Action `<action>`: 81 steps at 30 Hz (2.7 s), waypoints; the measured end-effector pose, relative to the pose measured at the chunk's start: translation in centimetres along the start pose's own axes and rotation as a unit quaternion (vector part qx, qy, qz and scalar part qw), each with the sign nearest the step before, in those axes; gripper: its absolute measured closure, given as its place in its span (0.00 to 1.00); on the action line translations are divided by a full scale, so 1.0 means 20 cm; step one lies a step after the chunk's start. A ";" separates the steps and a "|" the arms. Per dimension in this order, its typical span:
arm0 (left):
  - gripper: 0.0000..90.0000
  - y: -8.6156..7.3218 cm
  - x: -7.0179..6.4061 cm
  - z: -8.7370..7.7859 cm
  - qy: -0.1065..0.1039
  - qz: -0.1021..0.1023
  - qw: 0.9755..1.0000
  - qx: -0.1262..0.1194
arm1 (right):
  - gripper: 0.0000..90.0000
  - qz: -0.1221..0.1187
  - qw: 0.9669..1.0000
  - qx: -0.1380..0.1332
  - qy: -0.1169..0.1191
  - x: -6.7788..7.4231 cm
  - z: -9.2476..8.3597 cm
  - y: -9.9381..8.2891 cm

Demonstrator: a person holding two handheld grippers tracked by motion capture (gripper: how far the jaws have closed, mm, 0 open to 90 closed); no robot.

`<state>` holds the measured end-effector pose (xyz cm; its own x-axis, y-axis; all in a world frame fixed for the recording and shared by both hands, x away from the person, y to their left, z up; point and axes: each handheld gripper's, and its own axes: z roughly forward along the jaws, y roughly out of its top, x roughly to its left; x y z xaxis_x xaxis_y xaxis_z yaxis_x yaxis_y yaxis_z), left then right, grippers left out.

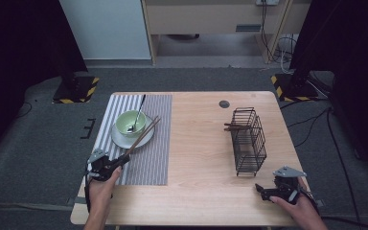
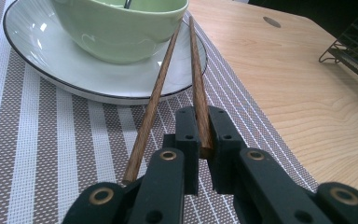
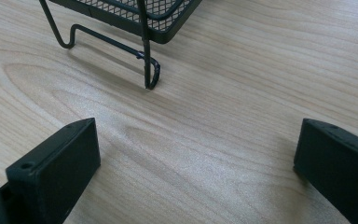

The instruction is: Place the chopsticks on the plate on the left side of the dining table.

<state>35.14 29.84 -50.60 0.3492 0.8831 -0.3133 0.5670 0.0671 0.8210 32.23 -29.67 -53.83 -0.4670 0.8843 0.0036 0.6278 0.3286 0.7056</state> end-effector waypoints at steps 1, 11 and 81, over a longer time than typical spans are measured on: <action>0.93 0.00 0.00 0.00 -0.001 0.000 1.000 0.001 | 0.00 0.000 1.000 0.000 0.000 0.00 0.00 0.00; 0.93 -0.02 0.01 0.01 -0.010 -0.010 1.000 0.014 | 0.00 -0.001 1.000 0.000 0.000 0.00 0.00 0.00; 0.93 -0.07 0.04 0.06 -0.030 -0.020 0.997 0.071 | 0.00 -0.001 1.000 0.000 0.001 0.00 0.00 0.00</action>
<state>35.55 29.87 -52.47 0.3658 0.8509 -0.3771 0.6795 0.0327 0.7329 32.15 -29.70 -53.83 -0.4690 0.8832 0.0032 0.6263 0.3300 0.7063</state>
